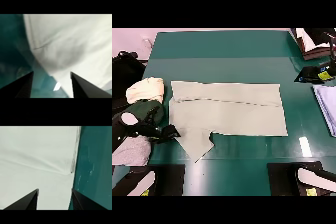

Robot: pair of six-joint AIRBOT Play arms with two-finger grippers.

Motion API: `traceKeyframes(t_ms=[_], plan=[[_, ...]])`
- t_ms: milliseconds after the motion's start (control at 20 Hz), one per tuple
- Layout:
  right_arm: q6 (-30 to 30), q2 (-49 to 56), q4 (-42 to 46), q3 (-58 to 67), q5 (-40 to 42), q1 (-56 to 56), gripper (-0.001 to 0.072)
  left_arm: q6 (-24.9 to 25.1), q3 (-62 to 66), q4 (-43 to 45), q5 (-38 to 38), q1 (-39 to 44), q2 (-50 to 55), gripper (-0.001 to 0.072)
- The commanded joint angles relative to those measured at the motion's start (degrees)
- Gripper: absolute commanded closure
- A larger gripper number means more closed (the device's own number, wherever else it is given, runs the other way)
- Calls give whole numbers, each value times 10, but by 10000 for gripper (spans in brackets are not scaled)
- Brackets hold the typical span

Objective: Fold the shirts.

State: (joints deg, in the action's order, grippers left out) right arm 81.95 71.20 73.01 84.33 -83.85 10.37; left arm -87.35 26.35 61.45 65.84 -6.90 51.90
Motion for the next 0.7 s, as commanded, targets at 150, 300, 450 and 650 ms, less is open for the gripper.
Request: traceKeyframes(t_ms=[150, 300, 450, 650], plan=[[0, -7, 2, -18, -30, 6, 240, 9, -29, -84, -77, 74, -5, 211], [-1, -39, 6, -134, -33, 64, 240, 23, -3, -79, -52, 74, -5, 682], [-11, -68, 5, -278, -23, 148, 207, 27, 30, -79, -32, 74, -5, 682], [-45, -56, -49, -442, 2, 242, 96, 38, 39, -79, -30, 74, -5, 682]])
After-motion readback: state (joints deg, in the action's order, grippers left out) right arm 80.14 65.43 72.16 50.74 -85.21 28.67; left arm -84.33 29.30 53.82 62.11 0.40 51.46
